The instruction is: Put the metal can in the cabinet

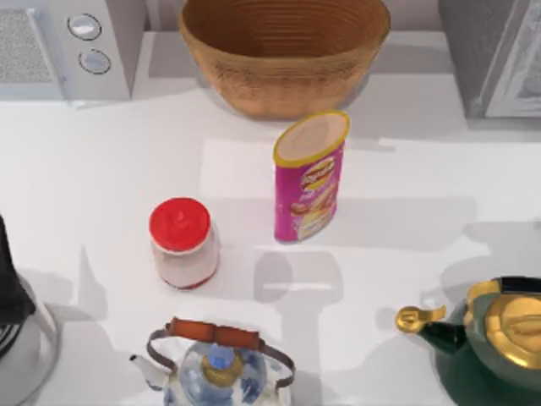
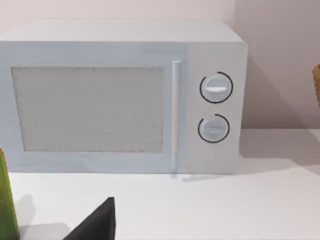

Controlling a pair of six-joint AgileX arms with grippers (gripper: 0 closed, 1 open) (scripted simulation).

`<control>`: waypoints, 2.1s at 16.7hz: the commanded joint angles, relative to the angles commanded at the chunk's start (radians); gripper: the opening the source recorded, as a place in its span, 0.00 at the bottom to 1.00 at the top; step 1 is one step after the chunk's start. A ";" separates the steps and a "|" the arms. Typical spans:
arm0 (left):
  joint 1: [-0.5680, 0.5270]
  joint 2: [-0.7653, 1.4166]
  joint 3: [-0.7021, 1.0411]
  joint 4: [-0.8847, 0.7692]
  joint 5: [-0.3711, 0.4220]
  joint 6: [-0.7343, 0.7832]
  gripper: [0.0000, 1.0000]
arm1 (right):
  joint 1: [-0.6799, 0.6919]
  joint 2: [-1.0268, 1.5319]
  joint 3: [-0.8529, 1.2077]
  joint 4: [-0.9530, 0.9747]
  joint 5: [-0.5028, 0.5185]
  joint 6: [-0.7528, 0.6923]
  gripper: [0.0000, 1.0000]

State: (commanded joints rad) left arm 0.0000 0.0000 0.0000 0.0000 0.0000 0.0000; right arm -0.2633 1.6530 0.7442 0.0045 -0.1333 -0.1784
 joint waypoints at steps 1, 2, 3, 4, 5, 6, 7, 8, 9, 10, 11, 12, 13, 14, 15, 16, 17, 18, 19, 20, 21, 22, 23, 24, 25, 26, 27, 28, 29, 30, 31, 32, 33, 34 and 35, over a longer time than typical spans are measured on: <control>0.000 0.000 0.000 0.000 0.000 0.000 1.00 | -0.001 -0.020 0.032 -0.054 0.003 -0.003 0.00; 0.000 0.000 0.000 0.000 0.000 0.000 1.00 | -0.002 -0.041 0.067 -0.118 0.005 -0.005 0.00; 0.000 0.000 0.000 0.000 0.000 0.000 1.00 | -0.003 -0.064 0.103 -0.190 0.005 -0.006 0.00; 0.000 0.000 0.000 0.000 0.000 0.000 1.00 | -0.003 -0.089 0.140 -0.268 0.004 -0.007 0.00; 0.000 0.000 0.000 0.000 0.000 0.000 1.00 | -0.003 -0.116 0.176 -0.341 0.002 -0.006 0.00; 0.000 0.000 0.000 0.000 0.000 0.000 1.00 | -0.002 -0.142 0.211 -0.404 -0.001 -0.005 0.00; 0.000 0.000 0.000 0.000 0.000 0.000 1.00 | -0.001 -0.168 0.245 -0.457 -0.005 -0.004 0.00; 0.000 0.000 0.000 0.000 0.000 0.000 1.00 | 0.000 -0.193 0.274 -0.499 -0.010 -0.003 0.00; 0.000 0.000 0.000 0.000 0.000 0.000 1.00 | 0.002 -0.215 0.296 -0.531 -0.013 -0.003 0.00; 0.000 0.000 0.000 0.000 0.000 0.000 1.00 | 0.004 -0.232 0.311 -0.552 -0.016 -0.002 0.00; 0.000 0.000 0.000 0.000 0.000 0.000 1.00 | 0.006 -0.240 0.319 -0.562 -0.017 -0.002 0.00; 0.000 0.000 0.000 0.000 0.000 0.000 1.00 | 0.006 -0.241 0.320 -0.563 -0.017 -0.002 0.00; 0.000 0.000 0.000 0.000 0.000 0.000 1.00 | 0.006 -0.241 0.320 -0.563 -0.017 -0.002 0.00; 0.000 0.000 0.000 0.000 0.000 0.000 1.00 | 0.006 -0.241 0.320 -0.563 -0.017 -0.002 0.00; 0.000 0.000 0.000 0.000 0.000 0.000 1.00 | 0.004 -0.237 0.318 -0.561 -0.017 -0.001 0.00; 0.000 0.000 0.000 0.000 0.000 0.000 1.00 | 0.004 -0.238 0.318 -0.560 -0.017 -0.001 0.00; 0.000 0.000 0.000 0.000 0.000 0.000 1.00 | 0.004 -0.246 0.315 -0.553 -0.019 0.000 0.00; 0.000 0.000 0.000 0.000 0.000 0.000 1.00 | 0.004 -0.262 0.310 -0.538 -0.022 0.001 0.00; 0.000 0.000 0.000 0.000 0.000 0.000 1.00 | 0.006 -0.286 0.303 -0.515 -0.026 0.002 0.00; 0.000 0.000 0.000 0.000 0.000 0.000 1.00 | 0.008 -0.318 0.292 -0.486 -0.031 0.004 0.00; 0.000 0.000 0.000 0.000 0.000 0.000 1.00 | 0.011 -0.358 0.276 -0.452 -0.035 0.005 0.00; 0.000 0.000 0.000 0.000 0.000 0.000 1.00 | 0.016 -0.406 0.256 -0.415 -0.039 0.007 0.00; 0.000 0.000 0.000 0.000 0.000 0.000 1.00 | 0.022 -0.458 0.231 -0.377 -0.042 0.008 0.00; 0.000 0.000 0.000 0.000 0.000 0.000 1.00 | 0.030 -0.517 0.201 -0.339 -0.045 0.010 0.00; 0.000 0.000 0.000 0.000 0.000 0.000 1.00 | 0.040 -0.581 0.166 -0.300 -0.046 0.013 0.00; 0.000 0.000 0.000 0.000 0.000 0.000 1.00 | 0.051 -0.650 0.124 -0.261 -0.045 0.017 0.00; 0.000 0.000 0.000 0.000 0.000 0.000 1.00 | 0.065 -0.724 0.076 -0.222 -0.044 0.022 0.00; 0.000 0.000 0.000 0.000 0.000 0.000 1.00 | 0.080 -0.802 0.022 -0.185 -0.040 0.029 0.00; 0.000 0.000 0.000 0.000 0.000 0.000 1.00 | 0.096 -0.882 -0.036 -0.151 -0.035 0.037 0.00; 0.000 0.000 0.000 0.000 0.000 0.000 1.00 | 0.114 -0.965 -0.099 -0.119 -0.027 0.047 0.00; 0.000 0.000 0.000 0.000 0.000 0.000 1.00 | 0.131 -1.048 -0.165 -0.092 -0.017 0.057 0.00; 0.000 0.000 0.000 0.000 0.000 0.000 1.00 | 0.149 -1.128 -0.232 -0.068 -0.005 0.069 0.00; 0.000 0.000 0.000 0.000 0.000 0.000 1.00 | 0.166 -1.206 -0.297 -0.049 0.009 0.081 0.00; 0.000 0.000 0.000 0.000 0.000 0.000 1.00 | 0.182 -1.286 -0.368 -0.033 0.024 0.094 0.00; 0.000 0.000 0.000 0.000 0.000 0.000 1.00 | 0.197 -1.362 -0.443 -0.021 0.040 0.106 0.00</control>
State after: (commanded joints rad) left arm 0.0000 0.0000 0.0000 0.0000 0.0000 0.0000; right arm -0.0659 0.2908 0.3016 -0.0163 -0.0936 -0.0724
